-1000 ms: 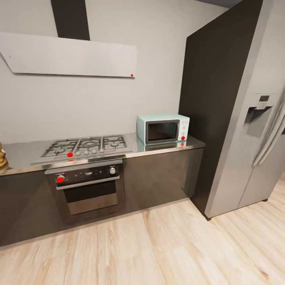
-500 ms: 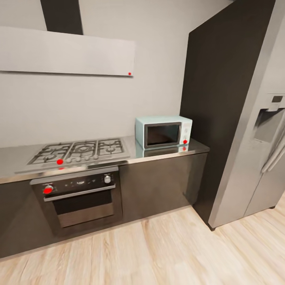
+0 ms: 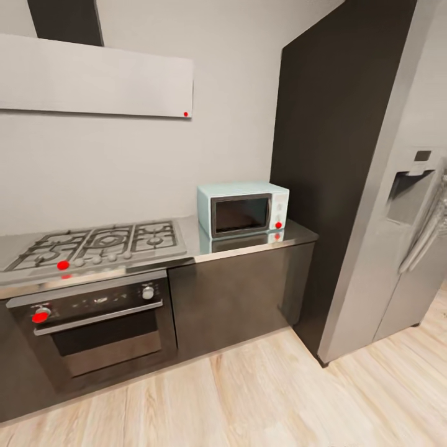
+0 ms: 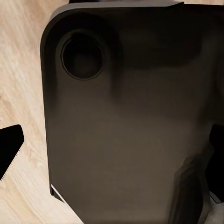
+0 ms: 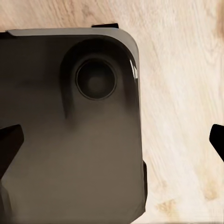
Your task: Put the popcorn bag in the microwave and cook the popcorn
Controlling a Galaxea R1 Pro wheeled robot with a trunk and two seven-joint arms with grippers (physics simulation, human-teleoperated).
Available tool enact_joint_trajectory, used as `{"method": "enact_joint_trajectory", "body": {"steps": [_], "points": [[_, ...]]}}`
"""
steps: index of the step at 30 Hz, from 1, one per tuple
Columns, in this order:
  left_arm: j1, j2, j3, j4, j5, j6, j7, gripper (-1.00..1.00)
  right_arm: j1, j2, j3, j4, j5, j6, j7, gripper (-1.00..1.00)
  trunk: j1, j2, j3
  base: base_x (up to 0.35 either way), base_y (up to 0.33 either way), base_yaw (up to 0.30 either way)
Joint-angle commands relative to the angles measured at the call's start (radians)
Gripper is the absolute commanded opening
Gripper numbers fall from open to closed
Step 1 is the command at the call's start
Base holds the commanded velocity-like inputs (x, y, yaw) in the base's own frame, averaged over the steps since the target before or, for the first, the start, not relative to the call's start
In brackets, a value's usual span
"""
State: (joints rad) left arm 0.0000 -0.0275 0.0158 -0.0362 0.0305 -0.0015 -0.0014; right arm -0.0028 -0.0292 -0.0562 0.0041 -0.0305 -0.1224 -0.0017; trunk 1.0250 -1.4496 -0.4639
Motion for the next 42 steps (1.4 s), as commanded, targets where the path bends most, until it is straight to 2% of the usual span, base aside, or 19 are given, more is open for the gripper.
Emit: {"method": "enact_joint_trajectory", "body": {"steps": [1,42], "points": [[0.0,0.0,0.002,-0.001,0.003,-0.001,0.0,1.0,0.0,0.0,-0.005,0.0,-0.003,-0.004,0.0,1.0,0.0,0.0,-0.001,0.001,-0.001,-0.24],[0.0,0.0,0.003,-0.001,0.0,-0.003,-0.002,1.0,0.0,0.0,-0.005,0.001,-0.003,-0.004,0.0,1.0,0.0,0.0,-0.001,0.0,0.0,-0.242]]}}
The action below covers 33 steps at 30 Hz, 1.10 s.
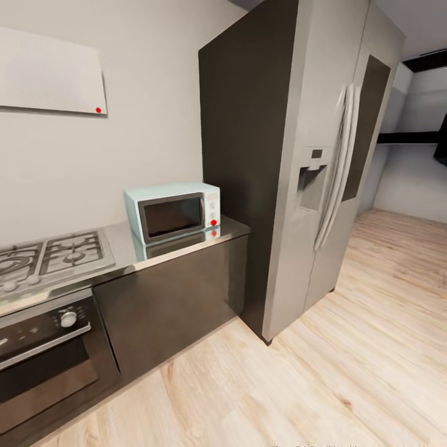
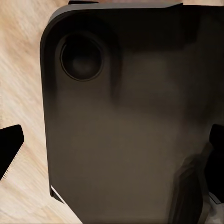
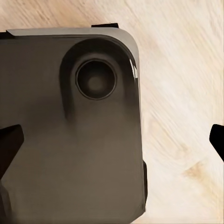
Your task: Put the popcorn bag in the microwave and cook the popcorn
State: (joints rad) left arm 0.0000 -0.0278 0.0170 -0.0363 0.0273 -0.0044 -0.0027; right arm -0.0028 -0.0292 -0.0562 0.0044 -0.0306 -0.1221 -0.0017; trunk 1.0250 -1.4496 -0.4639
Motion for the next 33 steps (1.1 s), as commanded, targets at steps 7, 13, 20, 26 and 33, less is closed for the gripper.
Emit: {"method": "enact_joint_trajectory", "body": {"steps": [7,13,20,26,33], "points": [[0.0,0.0,0.0,-0.001,0.002,0.0,0.0,1.0,0.0,0.0,-0.005,0.0,-0.003,-0.004,0.0,1.0,0.0,0.0,-0.001,0.014,-0.004,-0.242],[0.0,-0.001,0.0,-0.001,-0.002,0.003,0.0,1.0,0.0,0.0,-0.005,0.0,-0.003,-0.004,0.0,1.0,0.0,0.0,0.0,0.183,-0.133,-0.242],[0.0,-0.001,-0.001,-0.001,-0.001,0.006,0.001,1.0,0.0,0.0,-0.001,0.0,0.007,-0.004,0.003,1.0,0.0,0.0,0.001,0.244,-0.178,-0.141],[0.0,-0.001,-0.002,-0.001,0.007,0.013,0.001,1.0,0.0,0.0,0.003,0.0,0.009,-0.003,0.003,1.0,0.0,0.0,0.001,0.269,-0.16,-0.001],[0.0,0.0,-0.002,-0.001,0.009,0.014,0.001,1.0,0.0,0.0,0.003,0.0,0.009,-0.004,0.003,1.0,0.0,0.0,0.001,0.294,-0.119,0.0]]}}
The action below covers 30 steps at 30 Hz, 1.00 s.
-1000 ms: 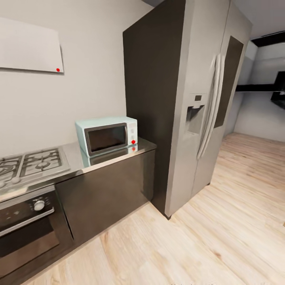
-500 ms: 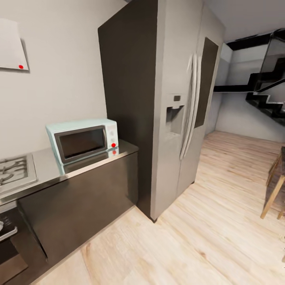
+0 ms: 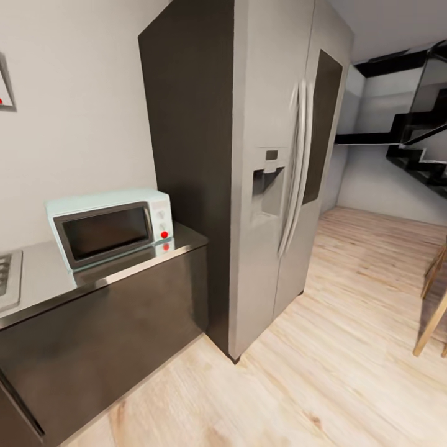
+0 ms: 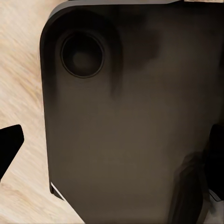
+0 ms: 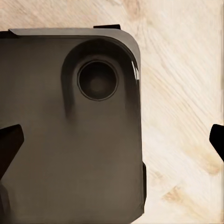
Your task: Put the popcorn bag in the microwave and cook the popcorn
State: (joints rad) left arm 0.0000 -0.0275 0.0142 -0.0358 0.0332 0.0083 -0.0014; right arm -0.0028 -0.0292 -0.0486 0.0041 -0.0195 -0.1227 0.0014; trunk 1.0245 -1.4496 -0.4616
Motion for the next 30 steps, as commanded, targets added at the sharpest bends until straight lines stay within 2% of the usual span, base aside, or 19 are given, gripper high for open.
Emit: {"method": "enact_joint_trajectory", "body": {"steps": [1,30], "points": [[0.0,0.0,0.001,-0.001,0.004,0.001,0.0,1.0,0.0,0.0,-0.005,0.0,-0.002,-0.004,0.0,1.0,0.001,0.0,-0.001,0.301,-0.1,0.0],[0.0,0.001,0.004,0.0,0.005,-0.001,0.0,1.0,0.0,0.002,-0.005,0.0,-0.003,-0.005,0.0,1.0,0.001,0.0,-0.001,0.304,-0.088,0.0]]}}
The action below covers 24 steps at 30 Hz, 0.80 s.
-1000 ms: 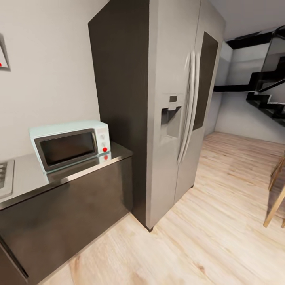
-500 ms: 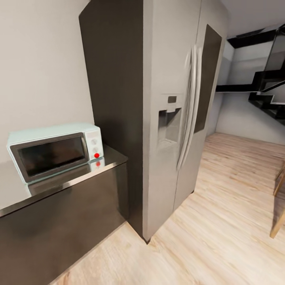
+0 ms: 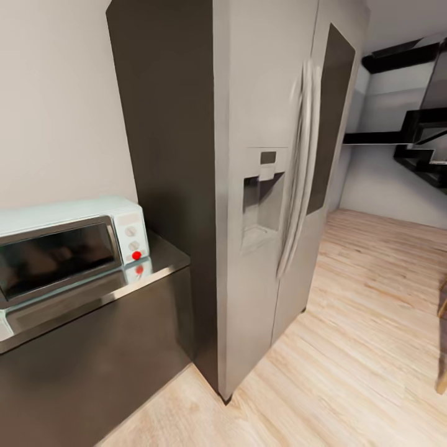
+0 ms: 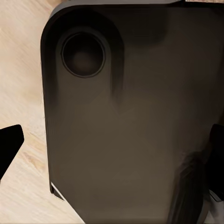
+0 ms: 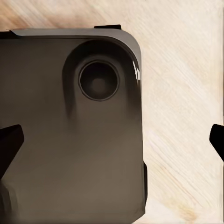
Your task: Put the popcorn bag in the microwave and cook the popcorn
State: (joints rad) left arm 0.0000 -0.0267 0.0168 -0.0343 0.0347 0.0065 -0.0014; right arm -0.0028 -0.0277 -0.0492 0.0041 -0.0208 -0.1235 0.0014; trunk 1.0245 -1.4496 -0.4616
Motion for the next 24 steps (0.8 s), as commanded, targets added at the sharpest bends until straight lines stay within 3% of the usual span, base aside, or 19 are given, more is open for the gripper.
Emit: {"method": "enact_joint_trajectory", "body": {"steps": [1,9,24], "points": [[0.0,0.0,0.001,-0.001,0.004,0.0,0.0,1.0,0.0,0.0,-0.004,0.0,-0.002,-0.004,0.0,1.0,0.001,0.0,-0.001,0.304,-0.084,0.0],[0.0,0.0,0.003,-0.001,0.003,-0.008,0.0,1.0,0.0,0.0,-0.004,0.0,-0.001,-0.004,0.0,1.0,0.001,0.0,-0.001,0.251,-0.031,0.16],[0.0,0.0,0.003,-0.001,0.003,-0.01,0.0,1.0,0.0,-0.001,-0.004,0.0,-0.001,-0.004,-0.002,1.0,0.001,0.0,-0.004,0.006,0.0,0.268]]}}
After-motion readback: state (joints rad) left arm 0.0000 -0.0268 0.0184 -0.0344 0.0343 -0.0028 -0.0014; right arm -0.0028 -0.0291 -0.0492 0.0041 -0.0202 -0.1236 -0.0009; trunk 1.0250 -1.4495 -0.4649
